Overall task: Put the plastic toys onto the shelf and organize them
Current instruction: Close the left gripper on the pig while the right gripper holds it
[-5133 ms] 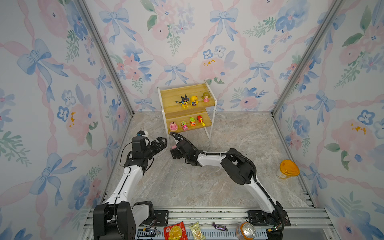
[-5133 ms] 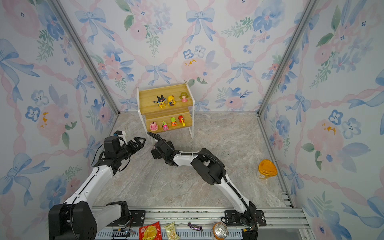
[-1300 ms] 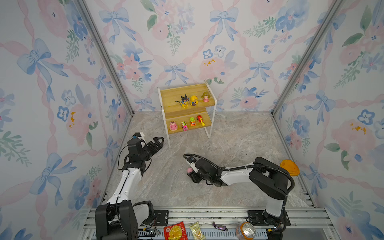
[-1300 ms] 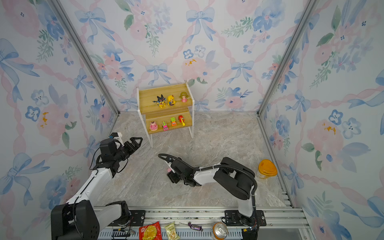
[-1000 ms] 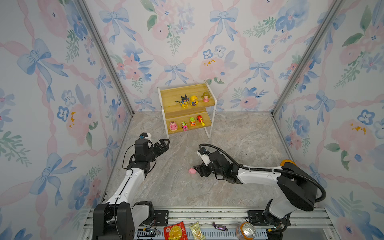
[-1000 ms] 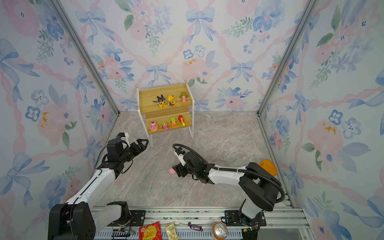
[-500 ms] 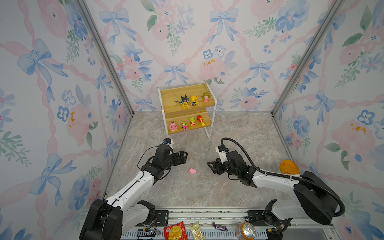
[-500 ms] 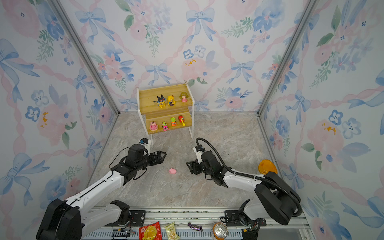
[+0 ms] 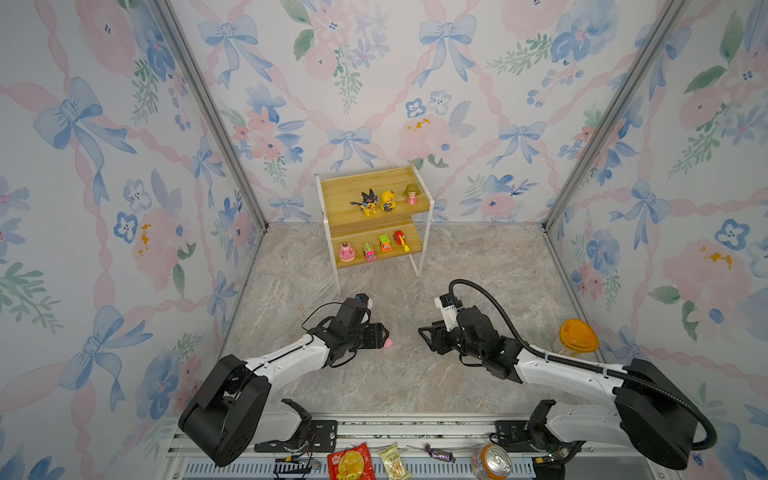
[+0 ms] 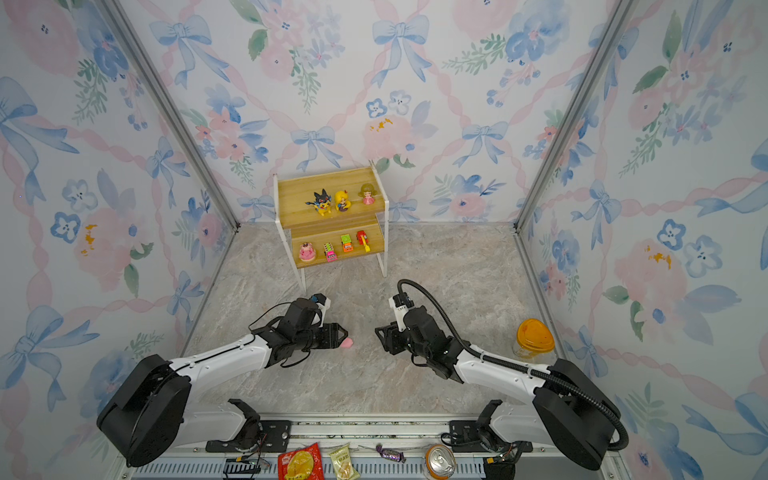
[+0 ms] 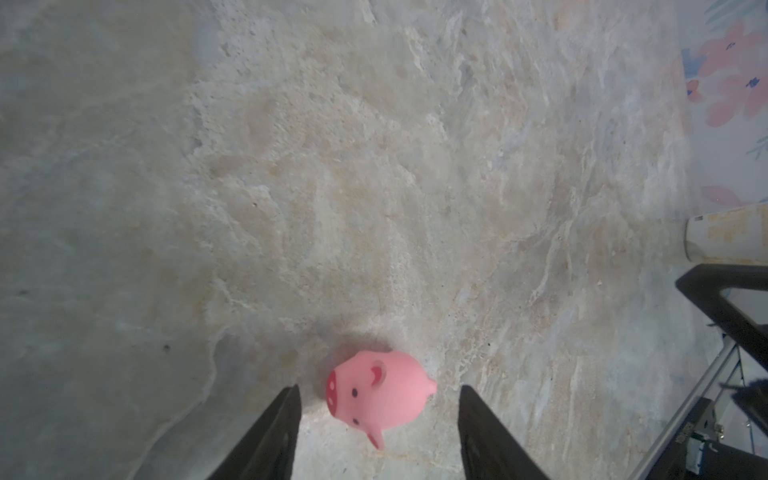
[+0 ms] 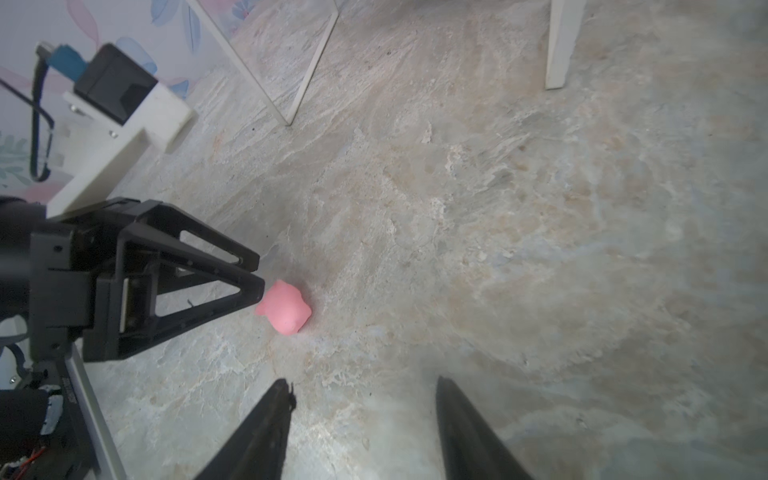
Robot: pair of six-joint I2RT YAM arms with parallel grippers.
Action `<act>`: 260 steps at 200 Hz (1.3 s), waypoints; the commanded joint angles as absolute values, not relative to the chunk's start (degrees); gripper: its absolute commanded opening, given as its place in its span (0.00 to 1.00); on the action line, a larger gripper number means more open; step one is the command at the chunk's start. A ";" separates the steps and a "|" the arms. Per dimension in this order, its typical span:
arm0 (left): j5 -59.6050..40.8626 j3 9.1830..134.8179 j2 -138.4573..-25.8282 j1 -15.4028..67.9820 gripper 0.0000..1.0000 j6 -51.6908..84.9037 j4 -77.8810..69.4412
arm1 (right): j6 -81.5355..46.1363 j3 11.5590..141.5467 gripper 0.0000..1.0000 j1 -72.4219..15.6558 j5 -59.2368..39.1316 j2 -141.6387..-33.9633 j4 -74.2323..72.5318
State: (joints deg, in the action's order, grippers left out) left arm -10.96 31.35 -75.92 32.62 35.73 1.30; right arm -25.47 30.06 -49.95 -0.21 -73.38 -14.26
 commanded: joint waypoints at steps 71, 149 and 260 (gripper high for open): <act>-11.94 33.67 -80.76 32.70 0.41 34.12 -1.05 | -22.90 36.75 0.38 -58.01 1.35 -93.76 -24.87; -13.11 30.64 -77.59 31.78 0.34 34.73 -0.97 | -26.51 42.01 0.34 -55.15 -1.49 -103.70 -30.45; -10.19 27.83 -70.58 31.83 0.50 34.41 -0.38 | -25.36 44.32 0.35 -48.34 -4.39 -105.19 -33.63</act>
